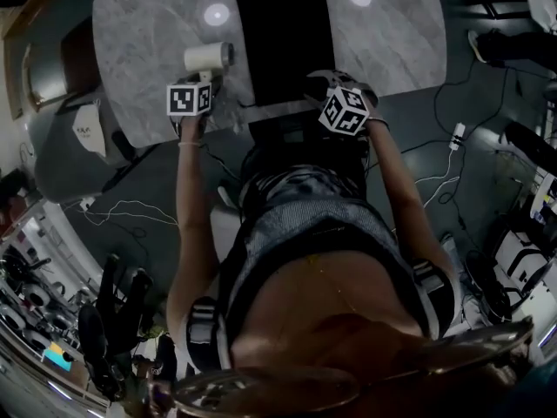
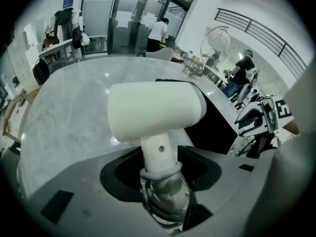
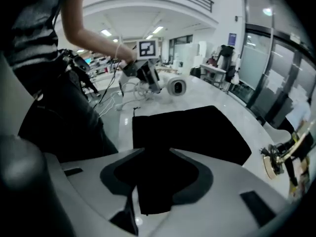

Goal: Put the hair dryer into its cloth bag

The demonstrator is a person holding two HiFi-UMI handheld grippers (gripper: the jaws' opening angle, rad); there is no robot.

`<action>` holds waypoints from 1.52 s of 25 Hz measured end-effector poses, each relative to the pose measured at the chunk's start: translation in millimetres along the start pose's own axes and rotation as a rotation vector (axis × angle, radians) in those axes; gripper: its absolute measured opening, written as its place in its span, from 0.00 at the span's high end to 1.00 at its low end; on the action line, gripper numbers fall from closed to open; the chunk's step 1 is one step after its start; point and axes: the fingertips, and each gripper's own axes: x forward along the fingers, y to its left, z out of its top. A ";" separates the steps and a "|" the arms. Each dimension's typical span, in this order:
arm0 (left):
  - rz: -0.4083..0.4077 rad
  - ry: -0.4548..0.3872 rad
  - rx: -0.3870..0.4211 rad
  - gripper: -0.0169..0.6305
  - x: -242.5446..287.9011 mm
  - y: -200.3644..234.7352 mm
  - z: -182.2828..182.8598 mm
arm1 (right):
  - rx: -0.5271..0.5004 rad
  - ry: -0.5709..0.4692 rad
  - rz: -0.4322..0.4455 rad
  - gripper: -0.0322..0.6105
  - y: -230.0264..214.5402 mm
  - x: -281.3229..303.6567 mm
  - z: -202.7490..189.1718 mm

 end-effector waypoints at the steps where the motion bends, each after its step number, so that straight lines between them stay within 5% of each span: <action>1: 0.002 -0.003 -0.003 0.64 0.5 -0.2 -0.2 | -0.045 0.035 0.018 0.63 7.8 5.8 -6.0; 7: 0.016 -0.015 -0.005 0.64 4.3 2.0 3.2 | -0.288 0.174 0.023 0.61 34.6 31.6 -34.6; 15: 0.030 -0.011 0.012 0.64 6.5 2.6 4.1 | -0.388 0.227 -0.012 0.75 43.0 47.1 -42.1; 22: 0.026 -0.009 0.022 0.64 5.7 -1.8 4.2 | -0.187 0.148 -0.009 0.84 27.7 38.4 -28.7; 38: -0.001 -0.080 0.038 0.64 -15.9 -27.4 2.8 | 0.301 -0.100 -0.012 0.84 -22.7 10.3 11.7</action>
